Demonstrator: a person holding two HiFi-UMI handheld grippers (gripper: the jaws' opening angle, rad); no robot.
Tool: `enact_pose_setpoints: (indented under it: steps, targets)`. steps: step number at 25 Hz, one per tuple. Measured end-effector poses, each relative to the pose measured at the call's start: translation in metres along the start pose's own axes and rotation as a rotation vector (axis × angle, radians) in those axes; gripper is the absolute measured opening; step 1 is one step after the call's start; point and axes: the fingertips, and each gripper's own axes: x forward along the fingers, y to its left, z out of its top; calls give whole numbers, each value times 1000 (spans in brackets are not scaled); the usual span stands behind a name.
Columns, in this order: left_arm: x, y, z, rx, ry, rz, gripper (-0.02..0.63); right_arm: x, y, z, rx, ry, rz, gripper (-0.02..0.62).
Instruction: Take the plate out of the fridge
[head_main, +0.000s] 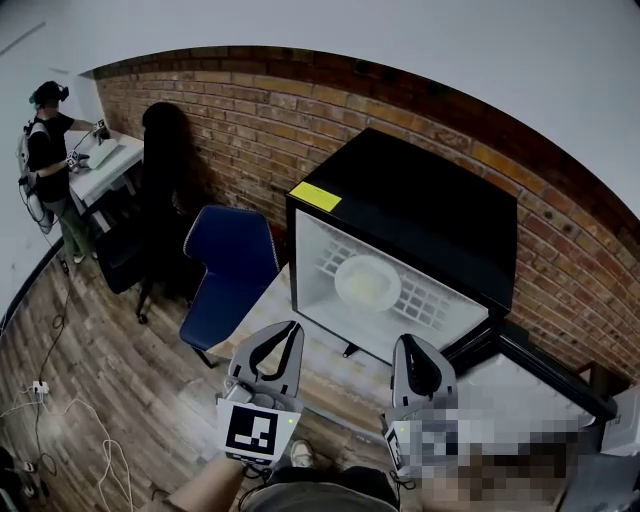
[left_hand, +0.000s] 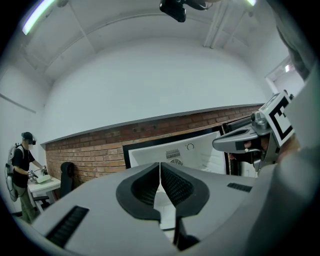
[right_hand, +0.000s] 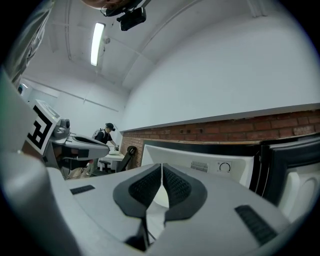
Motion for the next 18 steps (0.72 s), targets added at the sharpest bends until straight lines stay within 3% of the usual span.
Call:
enact_pose_setpoints:
  steps: [13,18]
  targets:
    - [27,-13,-7,-5,42,-29,21,9,-25,-13,-10,32,10,31]
    - [36,-18,-15,-123,84,-70,21,14,-28,-12,-14,26,31,31]
